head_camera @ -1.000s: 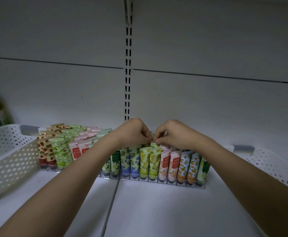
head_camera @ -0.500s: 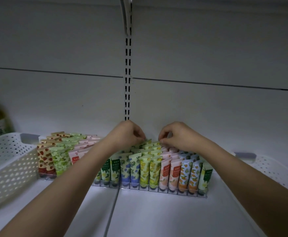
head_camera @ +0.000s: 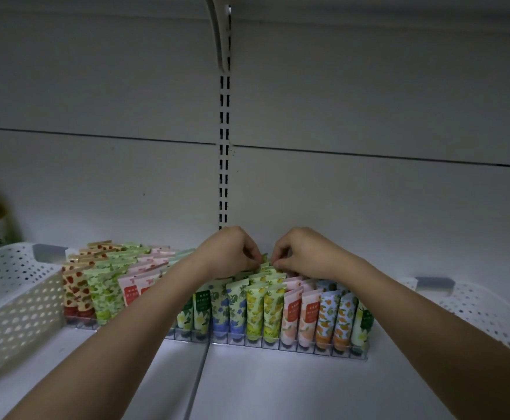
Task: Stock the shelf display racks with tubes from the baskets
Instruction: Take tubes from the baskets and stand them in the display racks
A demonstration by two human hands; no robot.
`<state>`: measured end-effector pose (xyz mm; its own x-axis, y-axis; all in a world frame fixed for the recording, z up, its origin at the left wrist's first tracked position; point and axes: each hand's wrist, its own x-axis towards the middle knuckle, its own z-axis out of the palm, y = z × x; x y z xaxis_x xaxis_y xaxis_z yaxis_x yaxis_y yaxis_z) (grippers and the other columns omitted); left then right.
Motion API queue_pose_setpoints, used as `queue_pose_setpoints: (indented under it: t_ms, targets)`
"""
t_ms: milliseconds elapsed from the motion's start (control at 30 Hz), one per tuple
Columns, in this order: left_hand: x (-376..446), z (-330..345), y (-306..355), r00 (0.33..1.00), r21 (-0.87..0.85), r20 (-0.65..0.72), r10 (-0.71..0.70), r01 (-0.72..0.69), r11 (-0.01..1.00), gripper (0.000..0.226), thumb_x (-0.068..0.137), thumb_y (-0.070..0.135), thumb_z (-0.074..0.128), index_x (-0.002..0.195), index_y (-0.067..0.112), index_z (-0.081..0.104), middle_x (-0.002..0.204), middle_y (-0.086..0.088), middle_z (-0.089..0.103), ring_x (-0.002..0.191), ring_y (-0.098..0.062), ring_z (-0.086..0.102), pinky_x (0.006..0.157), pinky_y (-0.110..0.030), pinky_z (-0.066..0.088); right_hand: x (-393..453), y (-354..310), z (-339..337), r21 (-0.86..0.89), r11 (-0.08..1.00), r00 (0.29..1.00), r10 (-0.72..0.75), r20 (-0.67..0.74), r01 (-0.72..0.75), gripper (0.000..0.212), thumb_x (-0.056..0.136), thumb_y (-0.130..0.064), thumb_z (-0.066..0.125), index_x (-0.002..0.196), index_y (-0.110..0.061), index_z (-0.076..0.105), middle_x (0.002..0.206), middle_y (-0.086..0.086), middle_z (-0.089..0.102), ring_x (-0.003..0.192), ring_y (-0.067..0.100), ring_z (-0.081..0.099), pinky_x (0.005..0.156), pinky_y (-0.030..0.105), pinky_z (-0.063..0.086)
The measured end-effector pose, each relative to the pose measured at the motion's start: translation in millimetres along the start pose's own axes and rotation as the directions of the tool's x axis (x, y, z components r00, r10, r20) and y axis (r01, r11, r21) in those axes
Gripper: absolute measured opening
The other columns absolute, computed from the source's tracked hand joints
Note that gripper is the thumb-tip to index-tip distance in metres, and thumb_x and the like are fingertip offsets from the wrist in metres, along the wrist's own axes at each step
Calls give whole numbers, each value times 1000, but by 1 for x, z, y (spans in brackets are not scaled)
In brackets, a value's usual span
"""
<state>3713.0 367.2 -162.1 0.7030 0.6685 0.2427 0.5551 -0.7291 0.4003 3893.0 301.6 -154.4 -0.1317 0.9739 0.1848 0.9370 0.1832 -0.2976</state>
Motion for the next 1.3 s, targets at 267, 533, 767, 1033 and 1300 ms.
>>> queue_pose_setpoints:
  t_ms: [267, 533, 767, 1033, 1300]
  targets:
    - [0, 1, -2, 1000, -32, 4, -3, 3, 999, 10, 84, 20, 72, 90, 23, 79, 87, 13, 75, 76, 3, 66, 80, -20, 54, -1, 1, -1, 45, 999, 1000, -7, 18, 6, 6, 86, -18, 71, 84, -21, 76, 65, -18, 65, 57, -10, 60, 55, 10, 43]
    - [5, -2, -7, 979, -50, -179, -93, 85, 995, 11, 85, 24, 70, 93, 24, 78, 93, 13, 72, 80, -2, 63, 78, -27, 55, 2, 6, -13, 22, 999, 990, 33, -140, -30, 16, 91, -16, 64, 101, -19, 75, 102, -5, 72, 84, 5, 61, 76, 19, 46]
    - [11, 5, -4, 989, -27, -105, -100, 98, 995, 12, 86, 24, 68, 93, 24, 78, 93, 13, 74, 80, -2, 66, 83, -32, 57, 2, -1, -4, -114, 993, 997, 28, -69, -36, 15, 89, -23, 64, 99, -22, 76, 99, -4, 74, 88, 13, 66, 79, 28, 51]
    - [16, 7, -6, 995, 36, -33, -97, 99, 994, 15, 88, 25, 65, 96, 25, 77, 98, 11, 74, 85, -5, 66, 85, -33, 56, 5, -4, -2, -159, 985, 996, 54, -68, -64, 13, 89, -24, 64, 94, -23, 76, 96, -5, 73, 87, 14, 66, 80, 33, 54]
    - [15, 7, -6, 998, 66, -24, -61, 62, 996, 17, 87, 23, 63, 95, 26, 78, 96, 12, 75, 84, -6, 67, 83, -33, 56, 7, -4, 1, -180, 981, 994, 63, -84, -78, 9, 87, -24, 65, 89, -25, 74, 93, -5, 72, 84, 16, 64, 72, 28, 50]
